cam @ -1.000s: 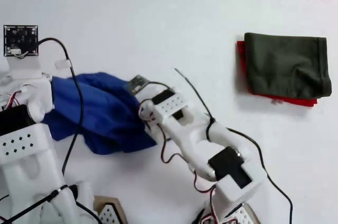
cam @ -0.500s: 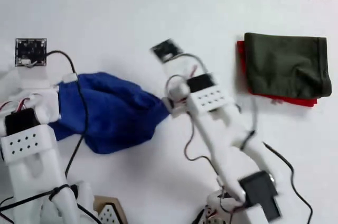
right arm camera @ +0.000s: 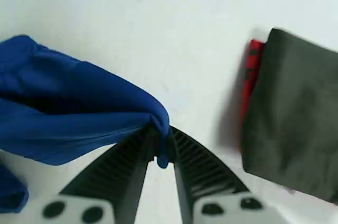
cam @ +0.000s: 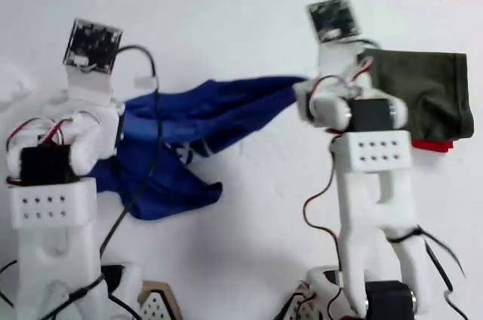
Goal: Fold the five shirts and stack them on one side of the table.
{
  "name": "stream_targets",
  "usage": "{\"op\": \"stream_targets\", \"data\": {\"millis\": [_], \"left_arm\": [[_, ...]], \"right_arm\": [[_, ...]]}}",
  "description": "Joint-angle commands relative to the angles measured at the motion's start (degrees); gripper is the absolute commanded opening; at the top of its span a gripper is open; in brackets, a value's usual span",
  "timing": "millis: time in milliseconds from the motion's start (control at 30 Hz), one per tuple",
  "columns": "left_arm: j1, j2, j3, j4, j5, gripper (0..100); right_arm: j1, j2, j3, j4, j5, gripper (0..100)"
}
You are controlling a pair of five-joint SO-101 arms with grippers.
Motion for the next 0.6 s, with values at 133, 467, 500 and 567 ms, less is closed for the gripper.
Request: {"op": "stream_targets", "data": {"millis": [133,467,500,567], "left_arm": [[2.55,-0.88,-17.71,4.13,0.09,3],[2.29,-0.97,-34.95,8.09,0.09,3],[2.29,-0.97,-36.09,8.26,0.09,3],[2.29,-0.97,-38.02,8.26,0.09,3]], "right_arm": [[6.02,-4.18,-19.34,4.7,4.31,1.9],[12.88,-4.09,-40.0,10.07,4.31,1.9],[12.97,-4.09,-41.67,10.33,4.31,1.9],[13.05,-4.18,-45.19,11.38,4.31,1.9]]}}
